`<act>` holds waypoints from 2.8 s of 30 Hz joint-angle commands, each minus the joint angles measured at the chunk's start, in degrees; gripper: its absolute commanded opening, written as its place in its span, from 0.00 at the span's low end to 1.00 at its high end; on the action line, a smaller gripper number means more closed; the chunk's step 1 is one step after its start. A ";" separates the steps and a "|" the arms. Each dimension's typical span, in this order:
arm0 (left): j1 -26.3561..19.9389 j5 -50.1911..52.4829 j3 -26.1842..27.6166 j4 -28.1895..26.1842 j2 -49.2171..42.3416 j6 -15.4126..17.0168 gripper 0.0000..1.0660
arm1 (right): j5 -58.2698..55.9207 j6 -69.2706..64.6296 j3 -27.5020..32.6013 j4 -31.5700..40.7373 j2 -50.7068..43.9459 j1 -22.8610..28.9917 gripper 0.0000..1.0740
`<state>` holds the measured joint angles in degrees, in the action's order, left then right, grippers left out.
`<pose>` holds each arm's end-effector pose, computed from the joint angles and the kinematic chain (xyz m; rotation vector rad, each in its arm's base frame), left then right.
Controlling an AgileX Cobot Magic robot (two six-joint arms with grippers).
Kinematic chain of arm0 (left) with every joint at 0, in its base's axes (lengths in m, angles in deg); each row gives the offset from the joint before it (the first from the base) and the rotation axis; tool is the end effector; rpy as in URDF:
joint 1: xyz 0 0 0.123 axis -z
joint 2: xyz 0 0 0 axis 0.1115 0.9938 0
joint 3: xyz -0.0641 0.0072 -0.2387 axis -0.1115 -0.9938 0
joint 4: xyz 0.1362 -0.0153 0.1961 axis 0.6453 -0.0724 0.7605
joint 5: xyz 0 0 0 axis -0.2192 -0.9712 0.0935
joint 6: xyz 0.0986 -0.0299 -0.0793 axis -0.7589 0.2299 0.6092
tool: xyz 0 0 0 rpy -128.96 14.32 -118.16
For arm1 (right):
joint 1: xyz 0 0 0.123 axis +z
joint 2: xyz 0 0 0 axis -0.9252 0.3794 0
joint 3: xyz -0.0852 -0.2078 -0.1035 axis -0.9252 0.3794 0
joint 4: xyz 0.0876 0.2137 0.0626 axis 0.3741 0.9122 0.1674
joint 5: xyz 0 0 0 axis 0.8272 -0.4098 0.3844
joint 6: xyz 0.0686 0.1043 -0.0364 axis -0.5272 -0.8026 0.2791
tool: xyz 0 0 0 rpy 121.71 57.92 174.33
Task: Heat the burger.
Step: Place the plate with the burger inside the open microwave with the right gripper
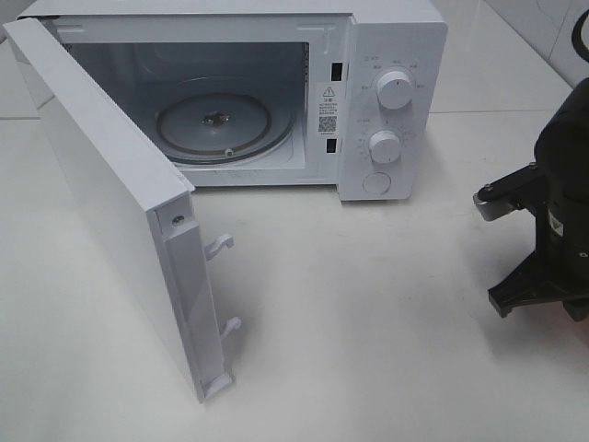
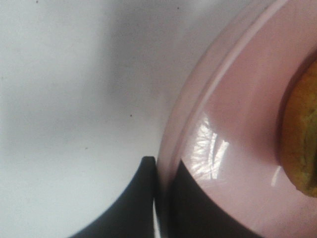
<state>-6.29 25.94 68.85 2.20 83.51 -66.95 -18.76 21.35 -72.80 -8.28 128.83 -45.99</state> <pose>0.0534 -0.0122 0.2571 0.0427 2.0342 -0.1072 0.2446 0.0445 0.0860 -0.3539 2.9497 -0.5554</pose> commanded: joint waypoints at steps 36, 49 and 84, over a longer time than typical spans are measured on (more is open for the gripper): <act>0.23 0.57 0.00 -0.46 -0.92 0.06 0.94 | -12.72 6.36 8.82 -2.92 -19.25 32.77 0.00; 0.23 0.57 0.00 -0.46 -0.92 0.06 0.94 | -11.97 12.78 8.82 -4.47 -19.19 44.35 0.00; 0.23 0.57 0.00 -0.46 -0.92 0.06 0.94 | 9.91 49.96 8.82 -6.36 -19.19 37.82 0.00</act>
<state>-6.29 25.94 68.85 2.20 83.51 -66.95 -10.69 68.80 -63.97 -11.95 109.92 -7.71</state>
